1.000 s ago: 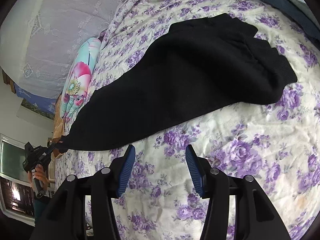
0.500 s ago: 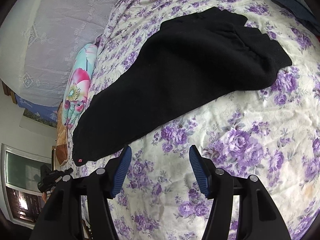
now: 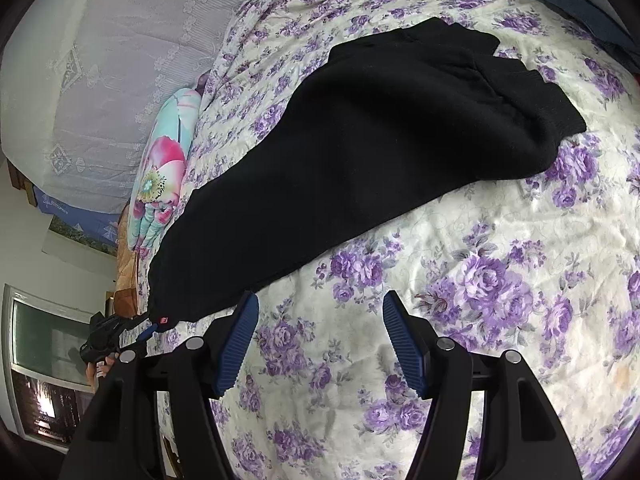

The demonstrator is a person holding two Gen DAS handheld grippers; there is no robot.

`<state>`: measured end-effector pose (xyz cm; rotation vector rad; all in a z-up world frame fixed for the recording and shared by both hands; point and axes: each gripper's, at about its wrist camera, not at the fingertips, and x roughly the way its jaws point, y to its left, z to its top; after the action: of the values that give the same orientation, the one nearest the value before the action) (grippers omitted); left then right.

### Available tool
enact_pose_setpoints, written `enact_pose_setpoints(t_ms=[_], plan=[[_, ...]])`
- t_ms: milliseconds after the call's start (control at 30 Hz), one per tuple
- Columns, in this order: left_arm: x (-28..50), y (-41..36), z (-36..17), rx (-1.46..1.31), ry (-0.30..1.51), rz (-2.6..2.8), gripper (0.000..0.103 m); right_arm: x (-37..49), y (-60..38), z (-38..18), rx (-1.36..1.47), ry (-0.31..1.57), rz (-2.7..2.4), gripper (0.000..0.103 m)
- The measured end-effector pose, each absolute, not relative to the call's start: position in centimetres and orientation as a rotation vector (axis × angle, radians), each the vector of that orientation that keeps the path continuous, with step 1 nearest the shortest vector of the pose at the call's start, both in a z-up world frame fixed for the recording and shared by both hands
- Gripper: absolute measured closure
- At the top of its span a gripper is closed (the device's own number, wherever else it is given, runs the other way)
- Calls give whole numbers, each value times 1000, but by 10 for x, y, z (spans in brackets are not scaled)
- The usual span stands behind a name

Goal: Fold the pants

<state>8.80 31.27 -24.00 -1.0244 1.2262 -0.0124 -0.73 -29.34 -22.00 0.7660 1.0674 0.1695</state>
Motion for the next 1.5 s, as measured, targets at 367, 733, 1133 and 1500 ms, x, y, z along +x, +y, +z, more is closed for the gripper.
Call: enact_pose_setpoints(t_ms=[367, 733, 1133, 1500], plan=[[114, 292, -242, -934, 1236, 40, 93, -2, -285, -217, 700, 1077, 151, 37], [139, 266, -115, -787, 957, -97, 95, -16, -327, -211, 758, 920, 46, 38], [171, 244, -67, -700, 925, -111, 95, -26, -398, -272, 1159, 784, -141, 64], [152, 277, -66, -752, 913, -70, 95, -28, -424, -204, 1126, 757, -1, 98]])
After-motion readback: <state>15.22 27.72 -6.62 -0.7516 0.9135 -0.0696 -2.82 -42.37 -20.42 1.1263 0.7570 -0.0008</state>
